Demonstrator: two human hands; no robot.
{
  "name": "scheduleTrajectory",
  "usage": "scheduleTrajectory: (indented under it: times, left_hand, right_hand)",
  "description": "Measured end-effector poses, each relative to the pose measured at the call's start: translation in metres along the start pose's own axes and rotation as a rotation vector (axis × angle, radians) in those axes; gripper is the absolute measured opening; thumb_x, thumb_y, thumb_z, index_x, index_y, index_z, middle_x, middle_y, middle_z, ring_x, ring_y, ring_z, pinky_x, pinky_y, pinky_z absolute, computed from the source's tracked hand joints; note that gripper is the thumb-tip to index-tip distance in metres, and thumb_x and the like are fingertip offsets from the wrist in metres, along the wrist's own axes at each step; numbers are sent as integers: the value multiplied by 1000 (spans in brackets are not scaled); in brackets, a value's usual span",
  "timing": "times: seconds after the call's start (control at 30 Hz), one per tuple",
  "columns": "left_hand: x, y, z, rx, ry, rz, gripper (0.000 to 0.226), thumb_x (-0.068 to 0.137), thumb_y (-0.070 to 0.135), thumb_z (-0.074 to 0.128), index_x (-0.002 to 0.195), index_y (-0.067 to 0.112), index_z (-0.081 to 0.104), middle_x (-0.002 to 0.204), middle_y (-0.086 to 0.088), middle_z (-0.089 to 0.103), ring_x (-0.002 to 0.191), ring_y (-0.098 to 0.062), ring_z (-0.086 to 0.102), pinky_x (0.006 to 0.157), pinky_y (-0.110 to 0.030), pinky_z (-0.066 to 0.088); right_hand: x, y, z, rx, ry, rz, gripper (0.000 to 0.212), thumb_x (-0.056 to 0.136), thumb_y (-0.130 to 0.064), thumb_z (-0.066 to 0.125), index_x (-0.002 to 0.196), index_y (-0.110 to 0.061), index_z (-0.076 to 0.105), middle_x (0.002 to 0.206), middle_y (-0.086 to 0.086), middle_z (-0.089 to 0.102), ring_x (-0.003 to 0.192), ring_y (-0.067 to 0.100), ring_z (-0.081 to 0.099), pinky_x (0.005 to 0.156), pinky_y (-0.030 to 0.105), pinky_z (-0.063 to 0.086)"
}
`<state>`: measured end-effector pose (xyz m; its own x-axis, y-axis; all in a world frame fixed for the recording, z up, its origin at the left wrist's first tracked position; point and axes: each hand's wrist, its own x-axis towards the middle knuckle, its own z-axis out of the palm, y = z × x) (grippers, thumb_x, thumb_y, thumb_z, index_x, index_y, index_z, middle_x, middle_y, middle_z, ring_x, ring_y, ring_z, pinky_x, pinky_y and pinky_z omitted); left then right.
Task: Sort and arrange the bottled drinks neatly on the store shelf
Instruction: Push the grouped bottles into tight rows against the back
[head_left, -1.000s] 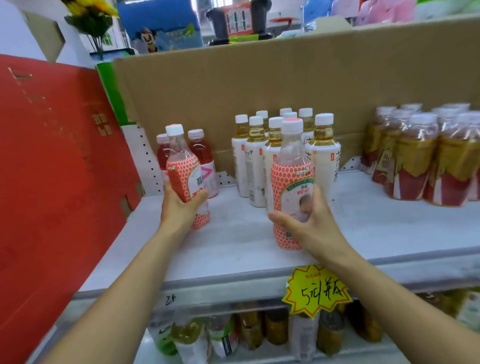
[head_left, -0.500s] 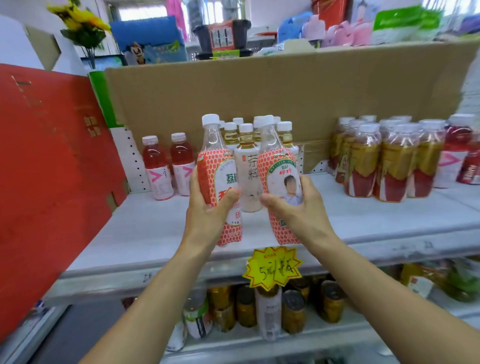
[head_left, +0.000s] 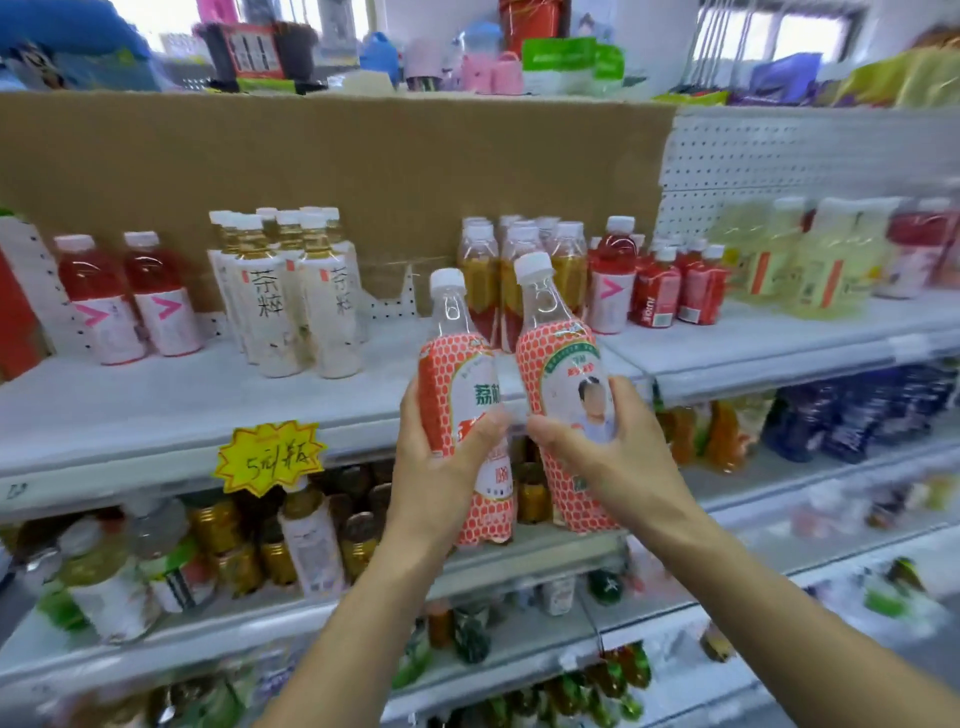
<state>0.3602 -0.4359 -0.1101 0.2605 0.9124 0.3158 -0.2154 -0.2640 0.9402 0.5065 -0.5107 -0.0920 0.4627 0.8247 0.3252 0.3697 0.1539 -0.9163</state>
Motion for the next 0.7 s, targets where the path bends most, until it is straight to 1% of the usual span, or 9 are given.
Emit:
scheduleTrajectory:
  times: [0.07, 0.17, 0.27, 0.33, 0.4, 0.5, 0.57, 0.7]
  left_hand:
    - [-16, -6, 36, -5, -25, -30, 77, 78, 37, 78, 143, 42, 38, 122, 11, 67, 104, -8, 69, 84, -37, 59]
    - [-32, -12, 83, 3, -56, -65, 74, 81, 37, 77, 143, 43, 37, 123, 11, 66, 104, -7, 69, 85, -38, 59]
    - [-35, -19, 127, 8, -98, -85, 77, 80, 40, 77, 145, 42, 36, 126, 11, 64, 105, -8, 68, 87, -39, 59]
    - [-32, -27, 154, 26, -147, -95, 81, 78, 44, 78, 146, 43, 33, 128, 12, 63, 108, -7, 67, 88, -39, 59]
    - [-27, -37, 184, 41, -197, -108, 85, 78, 46, 80, 147, 43, 32, 130, 10, 62, 110, -9, 66, 90, -43, 58]
    - [-16, -50, 233, 46, -246, -113, 85, 76, 49, 80, 146, 45, 32, 130, 10, 62, 112, -13, 66, 92, -47, 57]
    - [-6, -59, 266, 35, -272, -108, 83, 79, 46, 79, 147, 45, 31, 129, 11, 62, 112, -11, 66, 93, -45, 57]
    - [20, -79, 340, 1, -288, -127, 83, 75, 48, 77, 145, 46, 34, 126, 14, 63, 107, -7, 67, 91, -43, 58]
  right_hand:
    - [-9, 13, -37, -11, 31, 24, 58, 68, -51, 81, 115, -31, 53, 109, -14, 69, 98, 2, 67, 85, 36, 57]
    - [-17, 25, -87, -44, 79, 54, 54, 73, -46, 82, 115, -30, 52, 107, -16, 65, 95, -2, 64, 77, 24, 53]
    - [-16, 38, -133, -72, 134, 84, 53, 73, -47, 81, 113, -28, 52, 107, -14, 63, 96, 2, 63, 76, 27, 53]
    - [-11, 49, -161, -72, 158, 96, 55, 71, -51, 81, 112, -29, 52, 108, -12, 65, 98, 6, 64, 80, 34, 55]
    - [-5, 61, -188, -72, 182, 113, 53, 72, -50, 81, 111, -28, 51, 109, -10, 64, 99, 9, 65, 83, 37, 56]
    - [10, 81, -227, -68, 223, 122, 53, 75, -44, 81, 114, -26, 50, 108, -9, 65, 97, 8, 65, 79, 33, 55]
    - [23, 95, -252, -69, 242, 131, 51, 75, -43, 81, 113, -27, 51, 106, -10, 65, 94, 6, 65, 76, 30, 54]
    - [60, 129, -313, -76, 263, 148, 48, 75, -43, 81, 109, -29, 50, 102, -10, 65, 91, 6, 66, 73, 31, 54]
